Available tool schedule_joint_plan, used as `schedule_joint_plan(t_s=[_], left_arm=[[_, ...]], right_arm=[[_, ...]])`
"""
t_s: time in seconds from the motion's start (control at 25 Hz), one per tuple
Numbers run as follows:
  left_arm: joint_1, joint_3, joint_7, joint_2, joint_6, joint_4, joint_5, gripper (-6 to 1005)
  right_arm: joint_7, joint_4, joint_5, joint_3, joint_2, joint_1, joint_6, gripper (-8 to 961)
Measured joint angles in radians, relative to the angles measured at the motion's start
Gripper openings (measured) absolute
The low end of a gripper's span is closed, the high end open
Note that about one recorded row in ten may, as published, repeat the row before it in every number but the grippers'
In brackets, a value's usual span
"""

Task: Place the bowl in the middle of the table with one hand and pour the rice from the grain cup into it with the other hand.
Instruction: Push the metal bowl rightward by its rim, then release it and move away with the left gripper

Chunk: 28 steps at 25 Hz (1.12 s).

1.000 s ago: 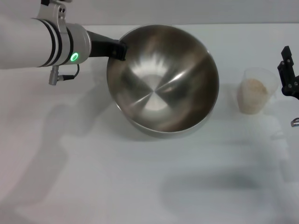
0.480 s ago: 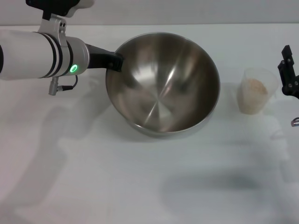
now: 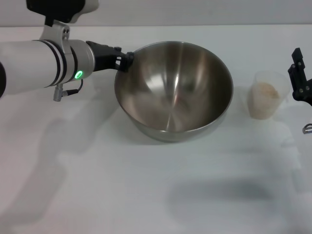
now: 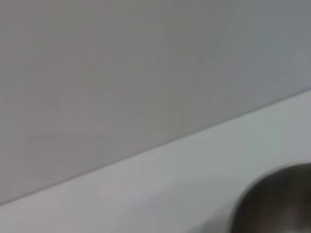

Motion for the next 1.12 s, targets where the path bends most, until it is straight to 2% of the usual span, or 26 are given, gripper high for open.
schedule_joint_plan(t_s=[0.12,0.16,0.36,0.56,0.72,0.76,0.8,0.88,0.92,0.96,1.0,1.12], left_arm=[[0.028,0.004,-0.001,0.0,0.059,-0.006,-0.002,267],[0.056,0.003,-0.009,0.0,0.102,-0.017,-0.013,275],[0.082,0.006,-0.003,0.002,0.117,-0.045,-0.03,312],[0.09,0.012,0.0,0.002,0.121,-0.07,-0.036,267],[0.103,0.041,0.071,0.002,0.192,-0.071,-0.037,231],[0.123,0.076,0.098,0.002,0.293,-0.067,-0.037,222],[0.123,0.076,0.098,0.002,0.293,-0.067,-0.037,224],[0.149,0.117,0.104,0.003,0.421,-0.06,-0.037,228],[0.163,0.14,0.104,0.003,0.503,-0.052,-0.037,229],[0.187,0.184,0.104,0.003,0.651,-0.033,-0.033,230],[0.187,0.184,0.104,0.003,0.651,-0.033,-0.033,231],[0.209,0.237,0.103,0.003,0.828,-0.009,-0.026,235]], right_arm=[[0.0,0.0,0.0,0.0,0.0,-0.001,-0.004,538],[0.0,0.0,-0.001,0.0,0.0,-0.001,-0.004,538],[-0.001,-0.003,-0.001,0.0,0.0,0.0,-0.007,538],[-0.001,-0.005,-0.001,0.0,0.0,0.006,-0.007,538],[-0.001,-0.008,-0.001,0.0,0.0,0.007,-0.007,537],[-0.001,-0.008,-0.001,0.002,0.0,0.007,-0.007,537],[-0.001,-0.008,-0.001,0.002,0.0,0.007,-0.007,537],[-0.001,-0.009,-0.001,0.004,-0.001,0.008,-0.008,537],[-0.001,-0.009,-0.001,0.005,-0.001,0.008,-0.008,537],[-0.001,-0.009,-0.001,0.006,-0.001,0.009,-0.008,537],[-0.001,-0.009,-0.001,0.006,-0.001,0.009,-0.008,537],[-0.001,-0.009,-0.001,0.008,-0.002,0.008,-0.009,537]])
